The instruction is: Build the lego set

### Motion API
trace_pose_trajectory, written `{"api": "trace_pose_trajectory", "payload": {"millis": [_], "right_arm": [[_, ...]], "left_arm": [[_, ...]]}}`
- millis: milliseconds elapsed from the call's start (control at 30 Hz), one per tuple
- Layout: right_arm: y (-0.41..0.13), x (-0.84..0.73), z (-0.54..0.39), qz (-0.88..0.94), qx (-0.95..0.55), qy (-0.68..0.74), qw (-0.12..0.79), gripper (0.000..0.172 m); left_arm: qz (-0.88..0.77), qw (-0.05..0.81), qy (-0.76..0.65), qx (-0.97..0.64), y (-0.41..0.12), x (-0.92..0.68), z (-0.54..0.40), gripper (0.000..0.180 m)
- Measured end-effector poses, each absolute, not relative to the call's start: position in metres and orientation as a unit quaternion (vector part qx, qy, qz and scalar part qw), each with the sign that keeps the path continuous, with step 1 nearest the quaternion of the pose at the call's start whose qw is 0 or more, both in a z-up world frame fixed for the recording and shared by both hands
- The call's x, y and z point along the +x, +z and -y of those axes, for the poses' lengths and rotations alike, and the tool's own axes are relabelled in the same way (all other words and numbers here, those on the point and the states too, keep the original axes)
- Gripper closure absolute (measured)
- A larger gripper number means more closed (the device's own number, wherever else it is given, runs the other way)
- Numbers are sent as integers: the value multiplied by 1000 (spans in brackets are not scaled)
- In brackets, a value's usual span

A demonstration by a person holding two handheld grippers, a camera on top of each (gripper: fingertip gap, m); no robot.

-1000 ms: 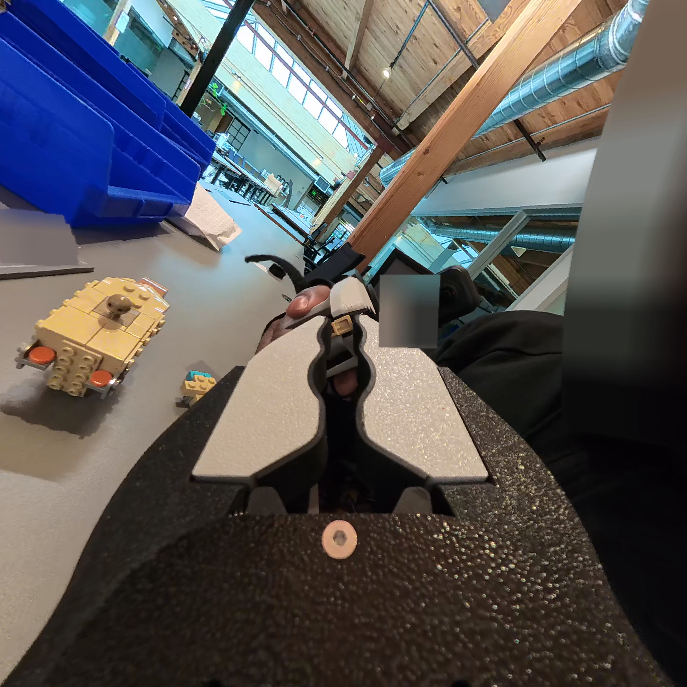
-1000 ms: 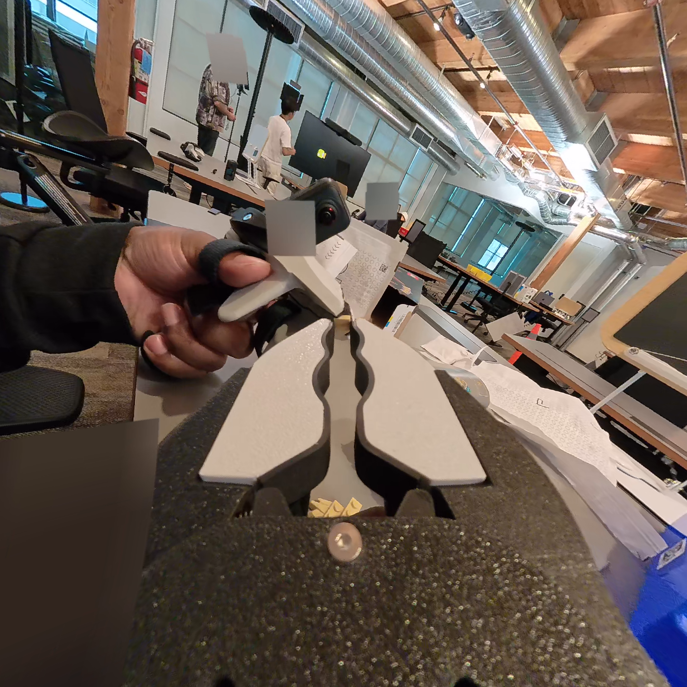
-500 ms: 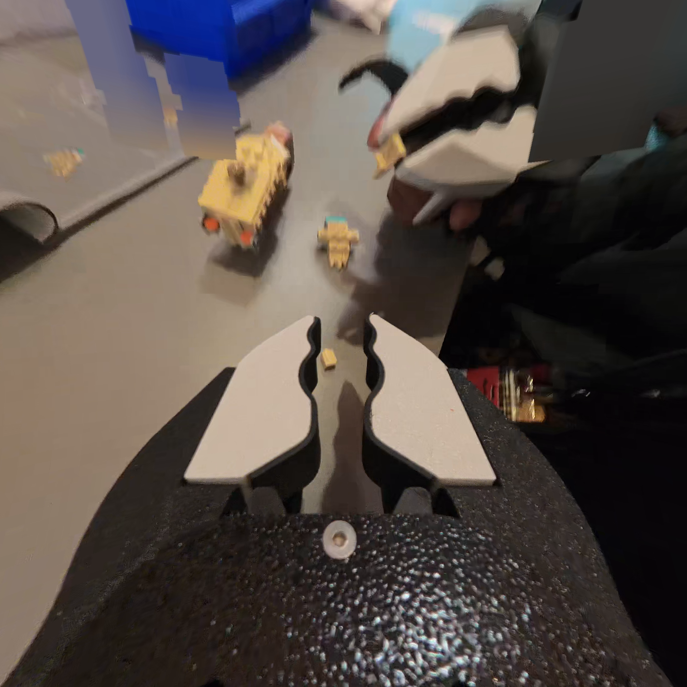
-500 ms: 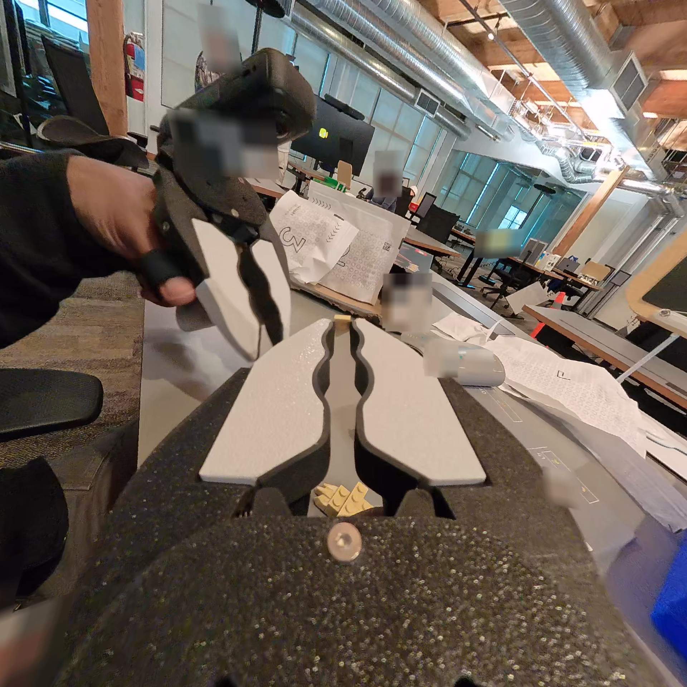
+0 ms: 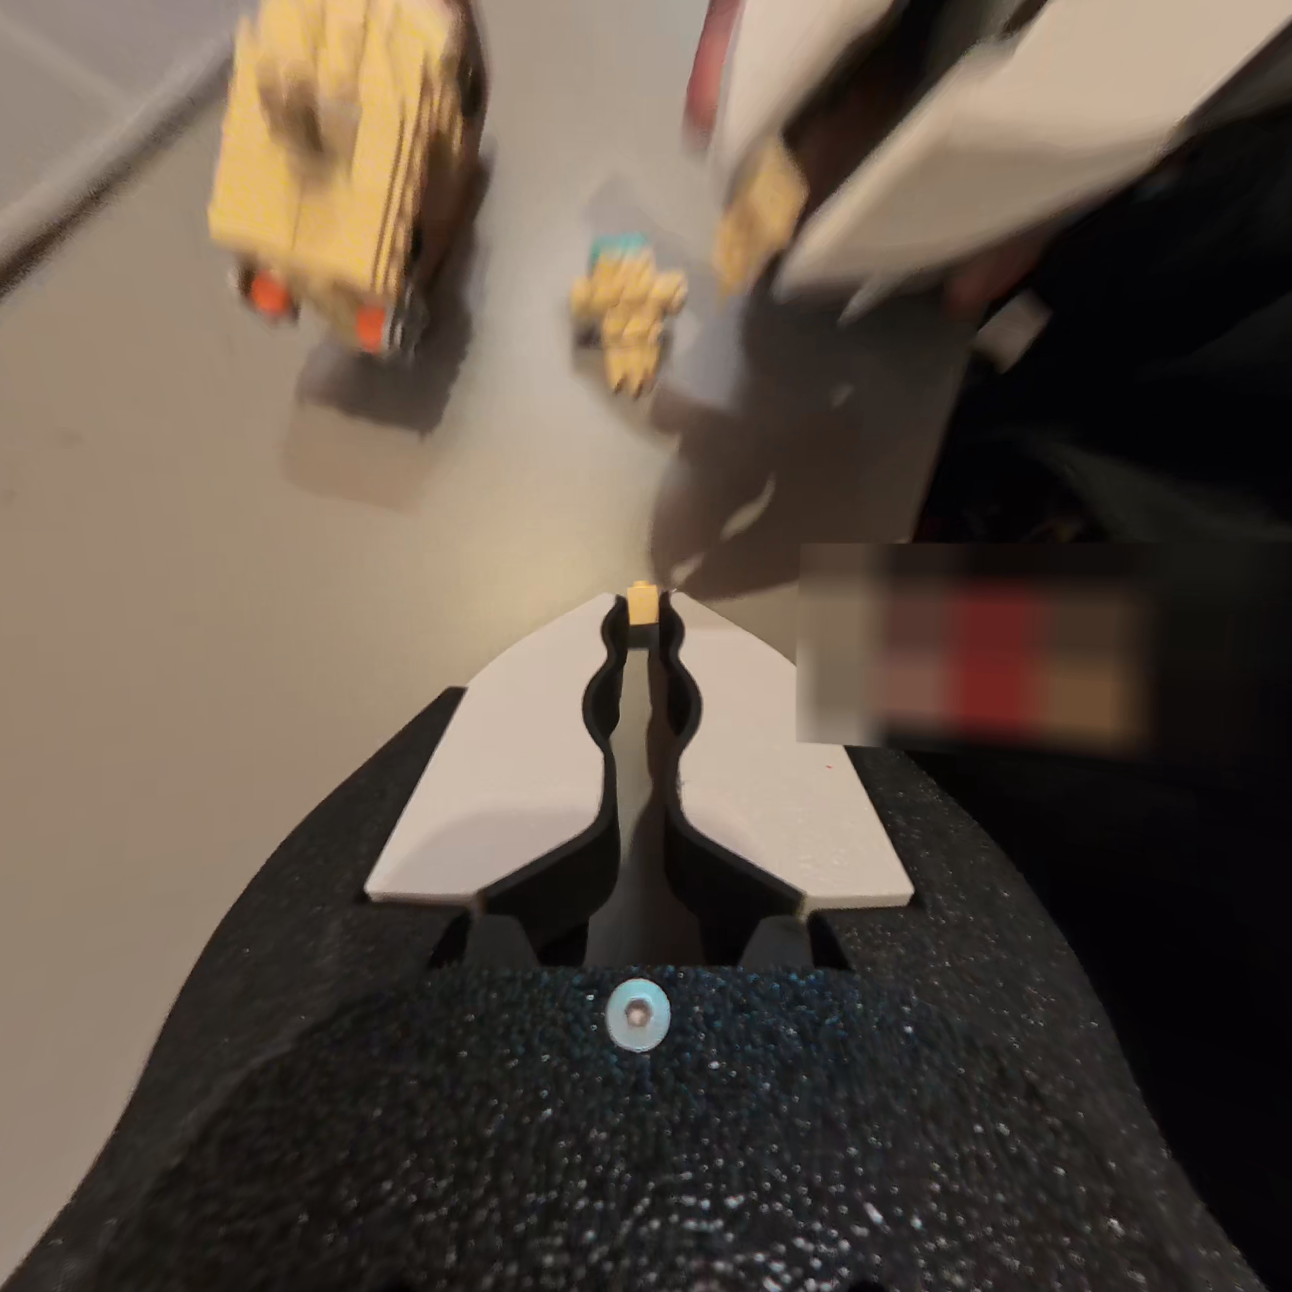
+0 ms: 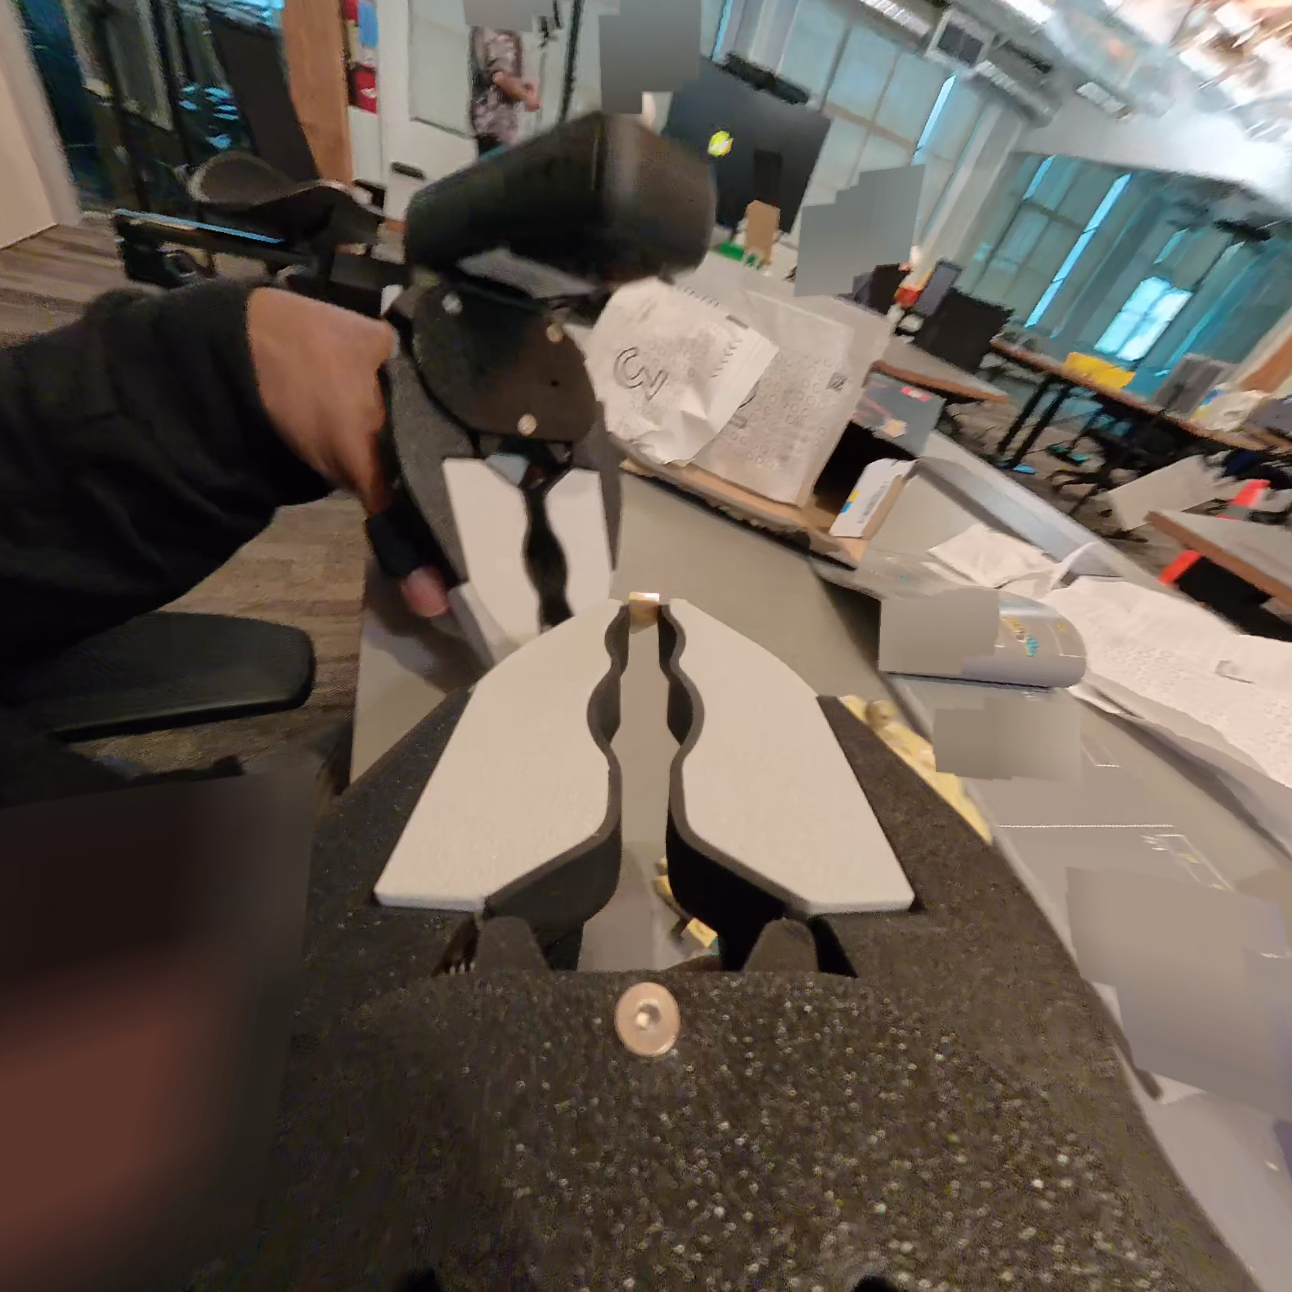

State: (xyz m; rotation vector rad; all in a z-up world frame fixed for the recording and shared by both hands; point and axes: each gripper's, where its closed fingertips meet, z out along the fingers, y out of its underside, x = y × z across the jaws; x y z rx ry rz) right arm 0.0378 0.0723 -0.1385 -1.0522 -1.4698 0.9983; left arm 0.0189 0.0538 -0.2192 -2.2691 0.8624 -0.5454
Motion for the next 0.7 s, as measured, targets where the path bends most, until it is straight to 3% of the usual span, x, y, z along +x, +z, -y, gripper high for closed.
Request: {"api": "trace_pose_trajectory", "payload": {"millis": [267,700], "right_arm": [[-146,48,-55,645,-426,480,414,164],[-152,55,-36,683,-391,497,365,164]], "left_arm": [[-374,448,-273,-765,-161,34,-49,173],[-426,436,-283,-740,-158,53,-34,172]]}}
